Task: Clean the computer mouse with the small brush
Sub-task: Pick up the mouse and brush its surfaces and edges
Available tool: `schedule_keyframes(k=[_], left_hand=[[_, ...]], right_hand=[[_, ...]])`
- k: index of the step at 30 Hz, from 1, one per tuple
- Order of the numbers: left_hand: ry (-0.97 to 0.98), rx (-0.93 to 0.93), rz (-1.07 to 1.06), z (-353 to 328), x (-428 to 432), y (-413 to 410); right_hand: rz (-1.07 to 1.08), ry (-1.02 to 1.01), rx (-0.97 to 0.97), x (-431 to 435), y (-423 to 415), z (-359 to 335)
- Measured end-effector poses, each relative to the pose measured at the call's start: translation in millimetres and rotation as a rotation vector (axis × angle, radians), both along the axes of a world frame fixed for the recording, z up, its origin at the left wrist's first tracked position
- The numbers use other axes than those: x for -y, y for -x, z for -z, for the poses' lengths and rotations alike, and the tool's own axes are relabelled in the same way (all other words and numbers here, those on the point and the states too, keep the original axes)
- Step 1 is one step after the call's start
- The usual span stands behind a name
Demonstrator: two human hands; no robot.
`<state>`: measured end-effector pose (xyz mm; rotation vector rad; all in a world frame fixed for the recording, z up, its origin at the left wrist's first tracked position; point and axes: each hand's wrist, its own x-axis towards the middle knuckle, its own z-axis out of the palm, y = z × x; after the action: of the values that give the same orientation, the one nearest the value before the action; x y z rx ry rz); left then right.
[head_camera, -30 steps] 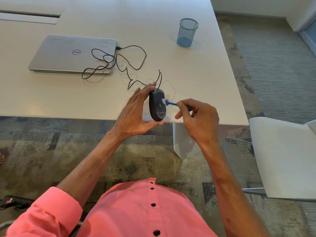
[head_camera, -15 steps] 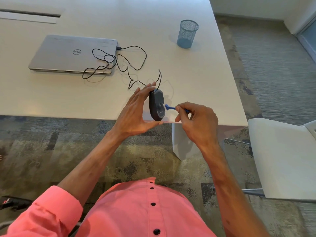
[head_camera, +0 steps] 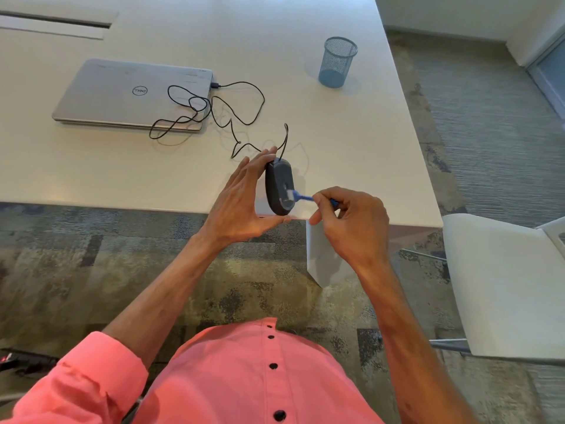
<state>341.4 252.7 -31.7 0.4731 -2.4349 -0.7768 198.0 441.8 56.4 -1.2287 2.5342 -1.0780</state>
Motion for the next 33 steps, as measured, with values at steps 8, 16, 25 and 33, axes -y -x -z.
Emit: schedule_keyframes(k=[8,16,25,33], left_hand=[[0.002,-0.003,-0.012,0,2,-1],[-0.018,-0.008,-0.026,-2,2,-3],[-0.027,-0.001,-0.040,-1,5,-3],[-0.019,0.015,-0.036,0,6,0]], right_hand=[[-0.133,0.107,0.088,4,-26,1],[0.074,-0.052,-0.060,5,-1,2],[-0.126,0.082,0.256,1,-10,0],[0.036,-0.065,-0.051,5,-5,8]])
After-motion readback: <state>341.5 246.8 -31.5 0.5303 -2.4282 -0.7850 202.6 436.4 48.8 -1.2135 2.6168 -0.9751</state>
